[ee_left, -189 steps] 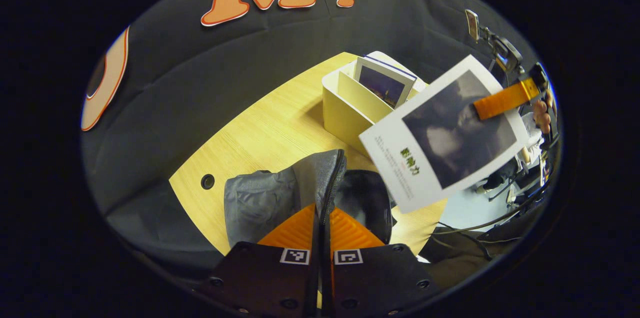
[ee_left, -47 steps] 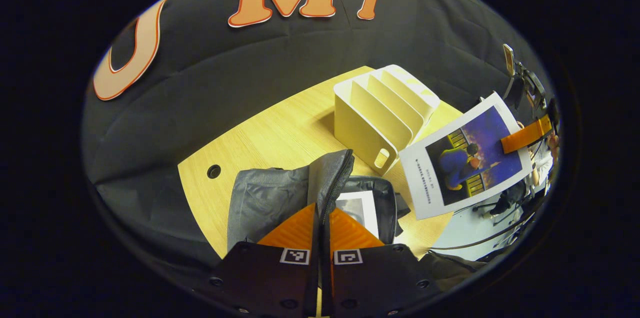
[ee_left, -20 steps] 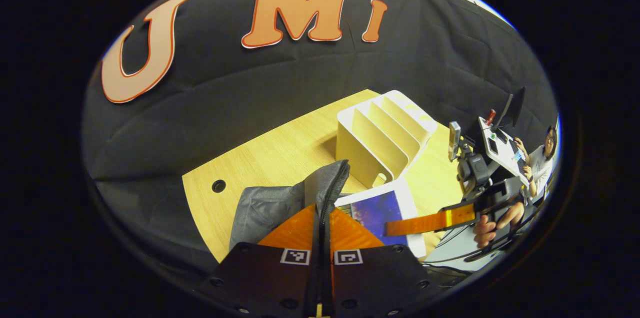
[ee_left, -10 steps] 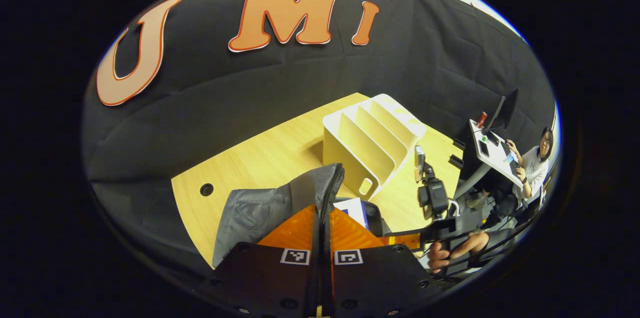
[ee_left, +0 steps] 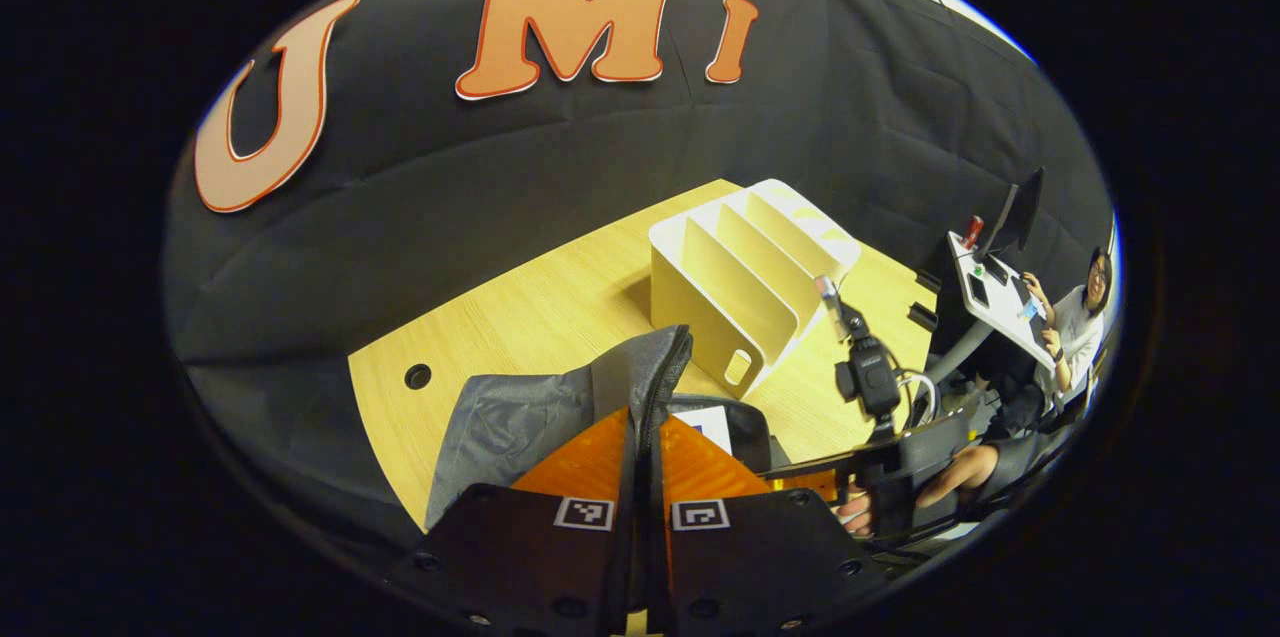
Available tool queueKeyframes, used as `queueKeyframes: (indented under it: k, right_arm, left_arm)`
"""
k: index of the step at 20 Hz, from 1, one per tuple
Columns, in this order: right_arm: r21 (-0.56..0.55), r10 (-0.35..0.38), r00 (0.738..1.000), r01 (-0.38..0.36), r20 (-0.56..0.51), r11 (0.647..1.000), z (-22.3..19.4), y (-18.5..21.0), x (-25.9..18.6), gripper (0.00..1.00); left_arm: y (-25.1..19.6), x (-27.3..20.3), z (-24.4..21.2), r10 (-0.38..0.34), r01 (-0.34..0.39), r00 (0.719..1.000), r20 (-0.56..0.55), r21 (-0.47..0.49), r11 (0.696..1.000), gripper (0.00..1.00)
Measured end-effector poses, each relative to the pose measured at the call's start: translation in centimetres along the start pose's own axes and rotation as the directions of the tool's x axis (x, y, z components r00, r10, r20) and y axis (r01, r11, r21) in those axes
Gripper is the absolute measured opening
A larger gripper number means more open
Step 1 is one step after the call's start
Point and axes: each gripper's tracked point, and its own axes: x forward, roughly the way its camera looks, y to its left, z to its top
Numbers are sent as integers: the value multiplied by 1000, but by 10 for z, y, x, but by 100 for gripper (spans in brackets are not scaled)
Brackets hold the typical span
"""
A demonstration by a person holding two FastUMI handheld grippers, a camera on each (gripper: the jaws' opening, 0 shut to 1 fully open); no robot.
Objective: Open the schoolbag, grab two books from the bookshelf and put them into the schoolbag.
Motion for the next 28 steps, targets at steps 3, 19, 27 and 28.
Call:
queueKeyframes:
  k: [3, 19, 27, 28]
  right_arm:
    - [-31, 3, 1000, -2, 24, 1000, 16, -6, -23, 74]
    - [-302, -73, 955, 162, 287, 939, 152, -72, -194, 98]
    - [-534, 5, 836, 346, 549, 771, 236, -55, -326, 98]
    - [-553, 28, 815, 367, 579, 748, 242, -48, -339, 98]
  left_arm:
    - [-15, 4, -7, 2, -2, 1000, -13, -2, 1000, 11]
    - [-139, 25, 53, 153, -131, 977, 149, -149, 980, 98]
    - [-201, 0, 124, 388, -287, 844, 369, -300, 910, 98]
    - [-207, -7, 131, 416, -305, 820, 394, -314, 899, 98]
